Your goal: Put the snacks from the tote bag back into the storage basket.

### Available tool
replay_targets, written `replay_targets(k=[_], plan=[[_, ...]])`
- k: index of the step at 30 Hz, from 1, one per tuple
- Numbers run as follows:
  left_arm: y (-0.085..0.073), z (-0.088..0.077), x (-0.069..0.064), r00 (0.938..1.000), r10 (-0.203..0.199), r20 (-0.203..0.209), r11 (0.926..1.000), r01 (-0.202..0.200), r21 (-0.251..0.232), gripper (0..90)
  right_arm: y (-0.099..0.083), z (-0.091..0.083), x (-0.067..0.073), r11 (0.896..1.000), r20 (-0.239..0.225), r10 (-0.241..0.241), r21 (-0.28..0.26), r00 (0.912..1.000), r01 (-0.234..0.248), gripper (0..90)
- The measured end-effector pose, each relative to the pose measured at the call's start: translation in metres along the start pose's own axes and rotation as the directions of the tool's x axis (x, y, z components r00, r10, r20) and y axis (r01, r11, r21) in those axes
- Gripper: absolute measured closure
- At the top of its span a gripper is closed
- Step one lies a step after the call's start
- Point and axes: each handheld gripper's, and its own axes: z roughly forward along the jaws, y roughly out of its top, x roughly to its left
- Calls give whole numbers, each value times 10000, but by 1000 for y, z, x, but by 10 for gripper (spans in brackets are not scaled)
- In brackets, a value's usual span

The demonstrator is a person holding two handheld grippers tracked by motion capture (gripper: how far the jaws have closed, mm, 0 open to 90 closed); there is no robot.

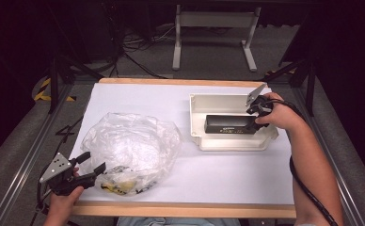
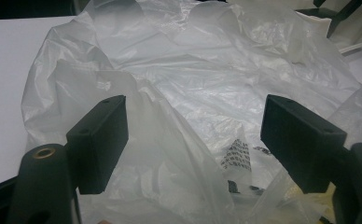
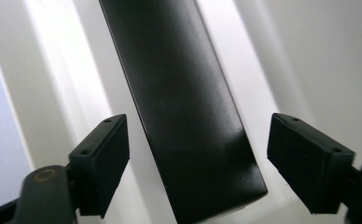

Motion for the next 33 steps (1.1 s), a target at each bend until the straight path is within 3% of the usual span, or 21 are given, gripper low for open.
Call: replay_targets(k=[4,12,18,21,33], plan=[[0,1,0,10000,28,46,10000,-28,16,241,5,-12,6,9988,226,342,-357,9992,-334,163],[1,2,0,10000,9,78,10000,-9,-1,241,13,-36,25,9912,719,623,-1210,9955,-532,128],[1,3,0,9999,75,125,10000,-75,13,241,12,-59,47,9669,818,1412,-2252,9866,-1198,99],[1,2,0,9999,42,111,10000,-42,3,241,10,-69,57,9520,927,1609,-2772,9826,-1298,89],[1,2,-1,9999,57,113,10000,-57,-29,241,-4,-86,91,9112,1054,1937,-3879,9754,-1390,89]])
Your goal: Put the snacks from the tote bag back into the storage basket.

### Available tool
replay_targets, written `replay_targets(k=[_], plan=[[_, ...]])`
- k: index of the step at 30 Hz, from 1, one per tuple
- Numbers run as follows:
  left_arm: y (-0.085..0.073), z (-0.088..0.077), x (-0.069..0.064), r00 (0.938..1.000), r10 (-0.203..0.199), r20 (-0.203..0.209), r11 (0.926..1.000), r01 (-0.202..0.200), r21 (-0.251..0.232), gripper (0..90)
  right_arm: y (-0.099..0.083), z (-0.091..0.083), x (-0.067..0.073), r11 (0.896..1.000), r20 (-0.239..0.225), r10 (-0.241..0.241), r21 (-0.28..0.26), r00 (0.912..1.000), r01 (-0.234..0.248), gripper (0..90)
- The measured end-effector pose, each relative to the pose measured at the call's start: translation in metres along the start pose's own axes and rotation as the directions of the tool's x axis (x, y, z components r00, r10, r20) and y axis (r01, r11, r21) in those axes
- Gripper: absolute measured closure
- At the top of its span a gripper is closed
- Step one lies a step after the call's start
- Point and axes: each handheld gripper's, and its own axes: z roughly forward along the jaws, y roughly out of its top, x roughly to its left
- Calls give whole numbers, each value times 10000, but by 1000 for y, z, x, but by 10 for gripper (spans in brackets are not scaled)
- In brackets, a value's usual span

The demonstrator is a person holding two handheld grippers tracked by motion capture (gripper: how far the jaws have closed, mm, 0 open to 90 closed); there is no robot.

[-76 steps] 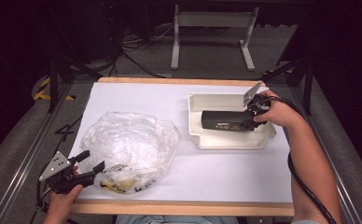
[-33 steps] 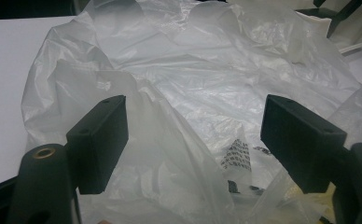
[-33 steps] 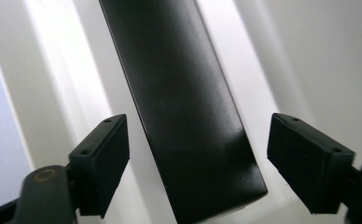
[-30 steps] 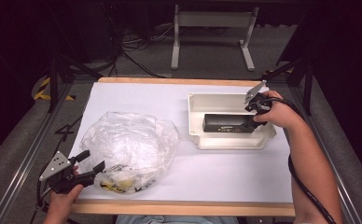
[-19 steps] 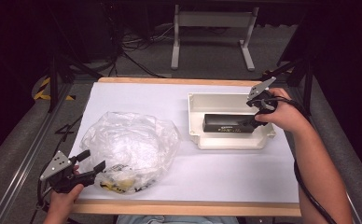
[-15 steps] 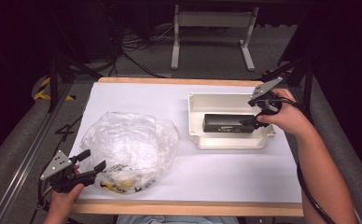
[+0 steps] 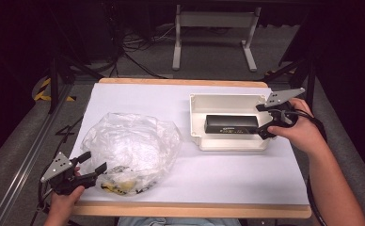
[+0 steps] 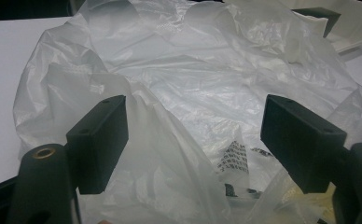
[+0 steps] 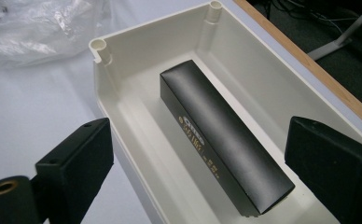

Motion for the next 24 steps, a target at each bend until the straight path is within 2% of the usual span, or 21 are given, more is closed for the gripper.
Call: replay_targets(k=[4,7,12,17,21,24], plan=[[0,0,0,10000,-7,-5,10000,7,22,241,-4,-4,5,9998,7,79,-206,10000,-79,89],[0,0,0,10000,32,13,10000,-32,4,241,-10,-8,13,9966,-173,248,-783,9995,-260,88],[0,0,0,10000,26,9,10000,-26,-19,241,-19,-11,24,9853,-153,483,-1631,9987,-502,83],[0,-1,-1,10000,8,-6,10000,-8,-18,241,-29,-9,35,9770,-139,632,-2032,9979,-647,72],[0,-1,-1,10000,-2,3,10000,2,-30,241,-40,-5,44,9626,-54,1061,-2502,9943,-1041,68],[0,0,-1,10000,17,-12,10000,-17,-31,241,-50,-1,49,9569,83,1333,-2615,9910,-1265,67]])
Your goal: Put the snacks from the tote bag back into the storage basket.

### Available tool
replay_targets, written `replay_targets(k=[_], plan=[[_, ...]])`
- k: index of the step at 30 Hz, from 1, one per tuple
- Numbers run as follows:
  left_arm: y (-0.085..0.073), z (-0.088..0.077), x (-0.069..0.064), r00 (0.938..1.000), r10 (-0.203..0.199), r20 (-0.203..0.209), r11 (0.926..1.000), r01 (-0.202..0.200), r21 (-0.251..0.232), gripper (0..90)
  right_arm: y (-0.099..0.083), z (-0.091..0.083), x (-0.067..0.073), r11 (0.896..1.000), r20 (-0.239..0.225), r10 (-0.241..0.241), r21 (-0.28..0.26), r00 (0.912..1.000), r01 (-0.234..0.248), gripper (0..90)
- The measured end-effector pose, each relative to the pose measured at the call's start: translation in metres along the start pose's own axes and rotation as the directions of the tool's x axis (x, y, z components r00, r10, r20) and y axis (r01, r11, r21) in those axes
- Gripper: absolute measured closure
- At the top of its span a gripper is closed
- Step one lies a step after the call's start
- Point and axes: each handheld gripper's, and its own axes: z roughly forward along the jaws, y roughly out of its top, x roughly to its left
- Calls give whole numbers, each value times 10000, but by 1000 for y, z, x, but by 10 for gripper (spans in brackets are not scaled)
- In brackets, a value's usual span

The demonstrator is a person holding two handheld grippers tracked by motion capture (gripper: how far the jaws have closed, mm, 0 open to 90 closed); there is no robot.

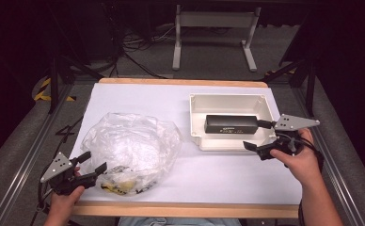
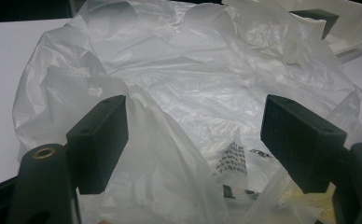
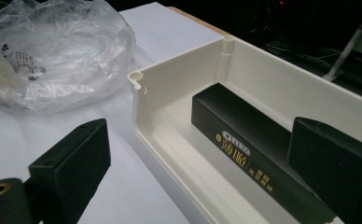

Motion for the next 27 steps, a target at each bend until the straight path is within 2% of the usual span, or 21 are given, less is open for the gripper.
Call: replay_targets(k=[6,14,21,23,27], plan=[[0,0,0,10000,26,39,10000,-26,16,241,-25,9,10,9988,170,478,44,9987,-479,64],[0,1,0,10000,12,50,10000,-12,21,241,-52,27,19,9969,310,731,285,9968,-740,55],[0,1,0,9999,2,123,10000,-3,47,241,-73,43,24,9950,657,898,389,9938,-925,55],[0,1,1,9999,-9,158,10000,8,45,241,-79,48,25,9929,636,1026,530,9927,-1060,56],[0,2,1,9998,15,209,10000,-16,44,241,-88,54,26,9904,1054,910,943,9903,-1011,56]])
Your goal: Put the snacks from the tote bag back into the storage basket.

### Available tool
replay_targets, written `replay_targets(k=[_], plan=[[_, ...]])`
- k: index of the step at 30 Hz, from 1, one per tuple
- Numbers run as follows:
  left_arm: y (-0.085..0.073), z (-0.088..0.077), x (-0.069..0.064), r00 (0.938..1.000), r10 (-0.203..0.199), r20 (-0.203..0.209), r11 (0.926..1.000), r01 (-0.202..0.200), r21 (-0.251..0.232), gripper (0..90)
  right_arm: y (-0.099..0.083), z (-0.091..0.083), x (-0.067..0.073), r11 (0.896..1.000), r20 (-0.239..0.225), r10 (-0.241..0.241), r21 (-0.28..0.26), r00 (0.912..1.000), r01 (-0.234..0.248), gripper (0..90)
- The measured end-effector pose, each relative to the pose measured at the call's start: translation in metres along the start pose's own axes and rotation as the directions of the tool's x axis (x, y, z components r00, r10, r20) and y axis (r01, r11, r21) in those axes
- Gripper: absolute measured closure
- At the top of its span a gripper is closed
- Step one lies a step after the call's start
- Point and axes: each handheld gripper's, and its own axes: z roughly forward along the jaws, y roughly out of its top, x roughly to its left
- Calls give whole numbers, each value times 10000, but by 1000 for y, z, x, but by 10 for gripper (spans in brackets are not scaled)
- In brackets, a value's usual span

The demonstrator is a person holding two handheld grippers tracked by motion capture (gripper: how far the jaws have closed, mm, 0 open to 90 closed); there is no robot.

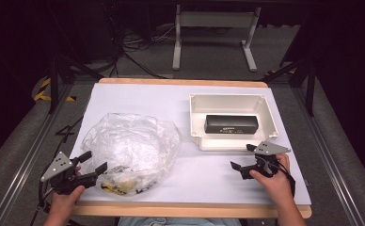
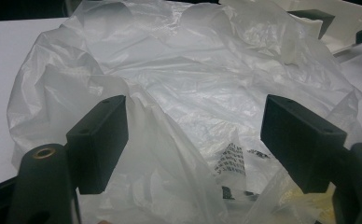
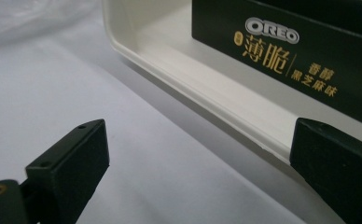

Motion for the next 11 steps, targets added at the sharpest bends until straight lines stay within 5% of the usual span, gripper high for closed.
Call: replay_targets(k=[11], plan=[[0,0,1,10000,-14,34,10000,14,-6,241,0,2,2,9996,115,242,109,9996,-243,64]])
